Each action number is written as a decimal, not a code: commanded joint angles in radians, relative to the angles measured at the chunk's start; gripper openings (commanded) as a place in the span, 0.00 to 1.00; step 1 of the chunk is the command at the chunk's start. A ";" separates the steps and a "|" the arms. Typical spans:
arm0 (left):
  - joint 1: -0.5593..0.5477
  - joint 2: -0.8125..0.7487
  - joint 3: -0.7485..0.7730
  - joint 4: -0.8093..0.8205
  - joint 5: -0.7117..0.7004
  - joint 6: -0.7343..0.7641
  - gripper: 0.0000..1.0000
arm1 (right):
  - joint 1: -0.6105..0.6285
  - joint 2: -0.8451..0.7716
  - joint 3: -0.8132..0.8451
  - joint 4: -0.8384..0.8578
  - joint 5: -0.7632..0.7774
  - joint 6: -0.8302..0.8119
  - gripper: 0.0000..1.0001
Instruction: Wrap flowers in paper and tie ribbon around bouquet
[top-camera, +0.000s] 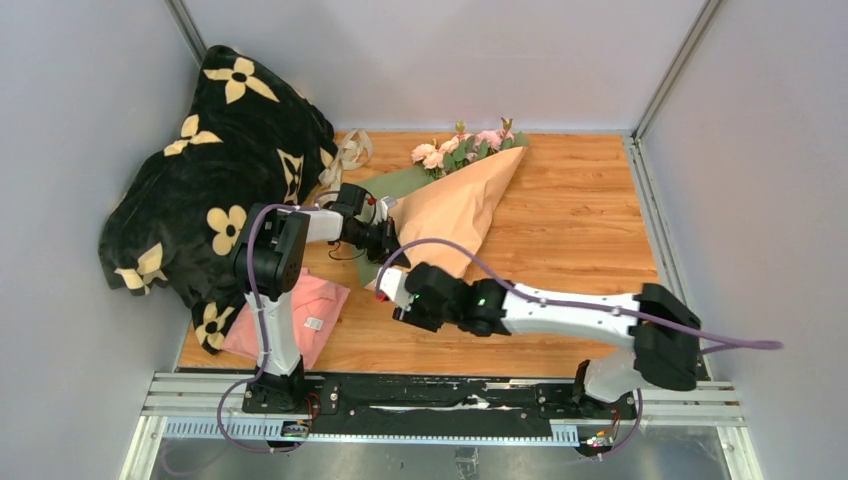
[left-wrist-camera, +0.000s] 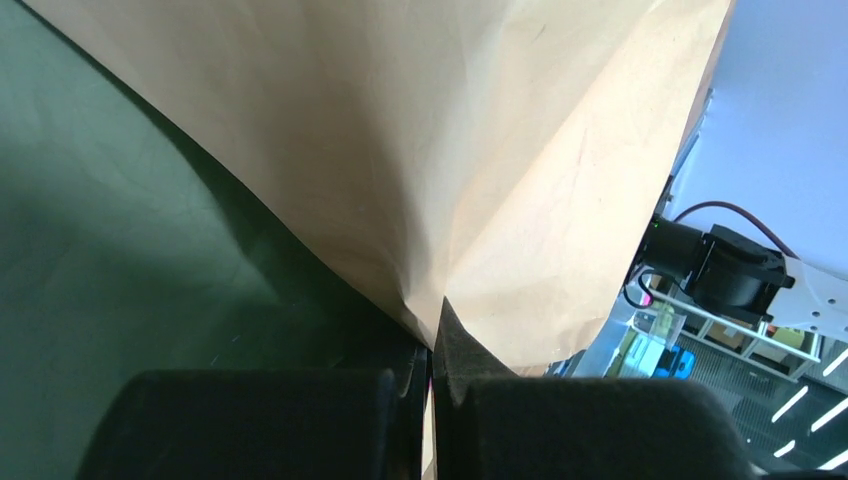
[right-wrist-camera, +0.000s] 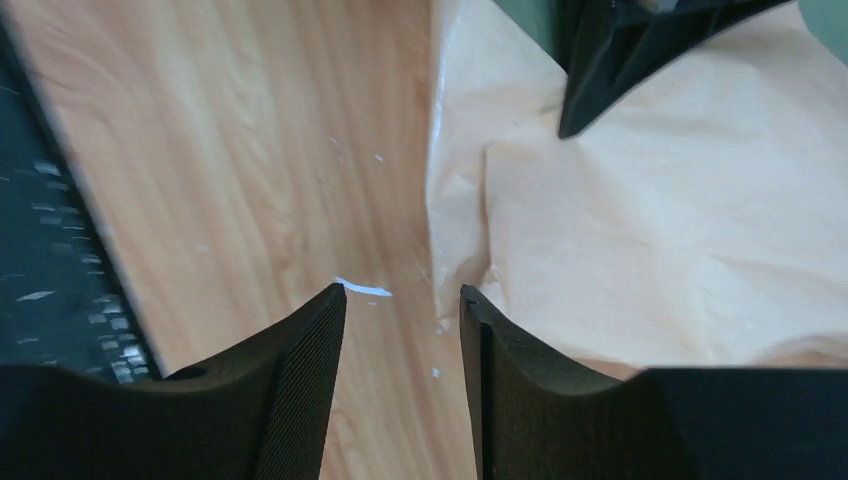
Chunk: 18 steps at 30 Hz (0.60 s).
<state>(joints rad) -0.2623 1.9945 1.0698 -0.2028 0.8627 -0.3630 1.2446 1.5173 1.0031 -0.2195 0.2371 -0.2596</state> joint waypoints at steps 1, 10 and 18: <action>0.001 0.022 -0.015 -0.038 -0.097 0.039 0.00 | -0.158 -0.096 -0.041 -0.031 -0.480 0.158 0.49; 0.001 -0.002 -0.020 -0.054 -0.132 0.065 0.00 | -0.507 0.113 -0.106 0.306 -0.612 0.487 0.01; 0.001 -0.001 -0.017 -0.075 -0.149 0.077 0.00 | -0.578 0.077 -0.481 0.405 -0.552 0.656 0.00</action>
<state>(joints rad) -0.2646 1.9854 1.0698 -0.2161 0.8444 -0.3405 0.6933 1.6424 0.7250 0.2222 -0.3332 0.2718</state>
